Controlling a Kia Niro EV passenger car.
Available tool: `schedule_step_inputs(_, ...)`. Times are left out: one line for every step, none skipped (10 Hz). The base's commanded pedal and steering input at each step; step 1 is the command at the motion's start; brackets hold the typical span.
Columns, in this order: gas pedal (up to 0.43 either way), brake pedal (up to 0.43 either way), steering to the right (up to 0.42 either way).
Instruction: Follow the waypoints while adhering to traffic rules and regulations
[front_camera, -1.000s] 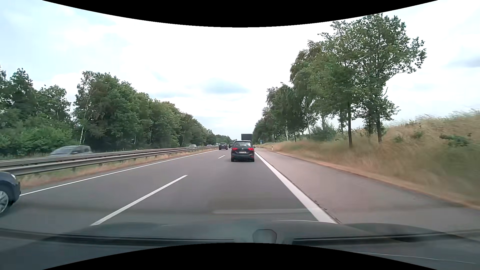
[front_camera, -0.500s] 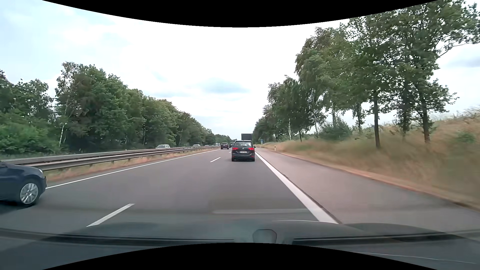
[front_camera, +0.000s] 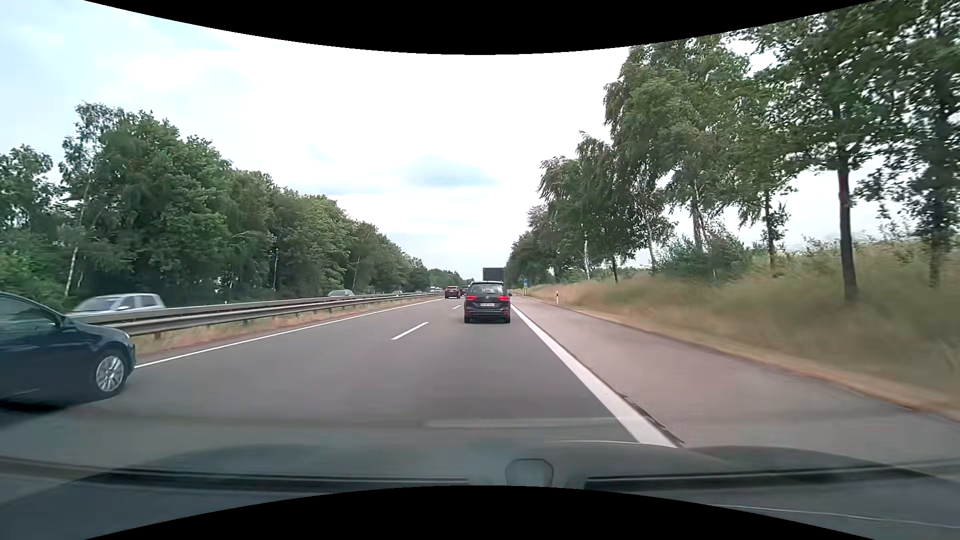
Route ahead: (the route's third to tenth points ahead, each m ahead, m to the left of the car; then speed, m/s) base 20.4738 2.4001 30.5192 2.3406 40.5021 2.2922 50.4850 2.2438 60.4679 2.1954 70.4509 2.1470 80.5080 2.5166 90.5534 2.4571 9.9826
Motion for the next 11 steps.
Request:
schedule_step_inputs(0.157, 0.0, -0.003)
schedule_step_inputs(0.157, 0.0, -0.003)
schedule_step_inputs(0.157, 0.0, -0.003)
schedule_step_inputs(0.157, 0.0, -0.003)
schedule_step_inputs(0.157, 0.0, -0.003)
schedule_step_inputs(0.157, 0.0, -0.003)
schedule_step_inputs(0.157, 0.0, -0.003)
schedule_step_inputs(0.157, 0.0, -0.003)
schedule_step_inputs(0.157, 0.0, -0.003)
schedule_step_inputs(0.157, 0.0, -0.003)
schedule_step_inputs(0.157, 0.0, -0.002)
